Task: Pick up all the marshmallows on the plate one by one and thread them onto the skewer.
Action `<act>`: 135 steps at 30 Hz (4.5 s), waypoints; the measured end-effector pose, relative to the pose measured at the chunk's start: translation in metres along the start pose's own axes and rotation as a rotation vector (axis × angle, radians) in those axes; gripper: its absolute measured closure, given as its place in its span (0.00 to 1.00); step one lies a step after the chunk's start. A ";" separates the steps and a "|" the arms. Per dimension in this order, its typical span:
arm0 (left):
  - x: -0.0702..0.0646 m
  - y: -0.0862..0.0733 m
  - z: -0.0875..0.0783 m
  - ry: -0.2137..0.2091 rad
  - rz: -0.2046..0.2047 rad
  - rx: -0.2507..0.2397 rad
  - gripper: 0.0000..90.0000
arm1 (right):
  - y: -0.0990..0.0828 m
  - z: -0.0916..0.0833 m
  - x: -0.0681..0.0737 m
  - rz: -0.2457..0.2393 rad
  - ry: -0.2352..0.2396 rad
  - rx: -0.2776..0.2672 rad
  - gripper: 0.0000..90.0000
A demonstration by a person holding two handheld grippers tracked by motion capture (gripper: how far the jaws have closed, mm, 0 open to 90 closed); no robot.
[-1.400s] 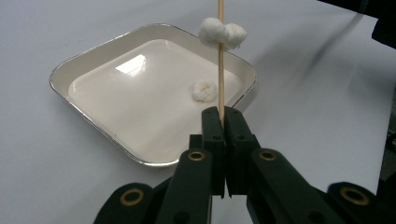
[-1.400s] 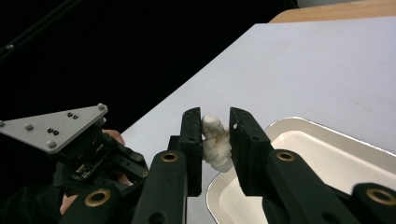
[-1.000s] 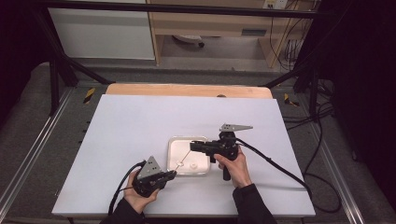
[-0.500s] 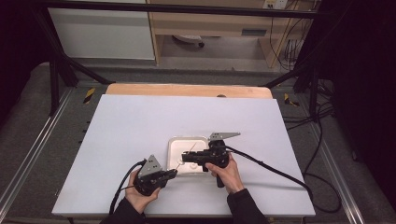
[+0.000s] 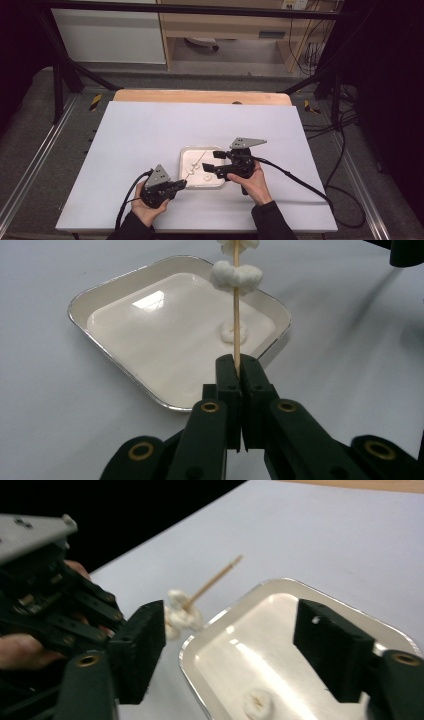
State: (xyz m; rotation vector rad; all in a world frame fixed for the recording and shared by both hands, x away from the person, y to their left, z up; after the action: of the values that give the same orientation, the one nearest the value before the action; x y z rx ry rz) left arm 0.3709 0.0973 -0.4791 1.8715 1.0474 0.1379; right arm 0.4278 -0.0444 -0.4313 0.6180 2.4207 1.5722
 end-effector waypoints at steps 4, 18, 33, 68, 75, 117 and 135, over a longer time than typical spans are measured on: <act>0.001 0.000 -0.001 0.003 -0.003 0.000 0.98 | -0.009 -0.001 -0.005 -0.046 -0.038 0.045 0.19; 0.004 -0.001 -0.002 0.004 -0.009 0.010 0.98 | -0.035 0.004 -0.012 -0.092 -0.092 0.158 0.05; 0.006 -0.002 -0.003 0.004 -0.015 0.009 0.98 | -0.054 0.024 -0.010 -0.079 -0.095 0.219 0.02; 0.006 -0.002 -0.002 0.005 -0.014 0.013 0.98 | -0.070 0.043 -0.001 -0.211 -0.083 0.290 0.73; 0.006 -0.003 -0.002 0.005 -0.013 0.014 0.98 | -0.070 0.043 -0.001 -0.219 -0.088 0.291 0.79; 0.001 -0.005 0.000 -0.002 0.007 0.023 0.98 | -0.008 -0.038 -0.021 0.016 -0.066 -0.005 0.80; 0.000 -0.005 0.000 -0.003 0.014 0.022 0.98 | 0.025 -0.043 -0.019 0.083 -0.016 -0.125 0.80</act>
State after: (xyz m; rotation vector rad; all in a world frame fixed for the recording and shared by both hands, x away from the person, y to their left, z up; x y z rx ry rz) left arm 0.3680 0.0983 -0.4829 1.8986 1.0381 0.1318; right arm 0.4350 -0.0793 -0.3917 0.7122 2.2916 1.7286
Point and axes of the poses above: each handheld gripper's, and its own axes: z roughly forward along the jaws, y roughly out of its top, x roughly to its left, the point moved 9 cm from there along z, roughly forward along the jaws, and after that the axes turned 15 degrees about -z, right-handed, at the moved point
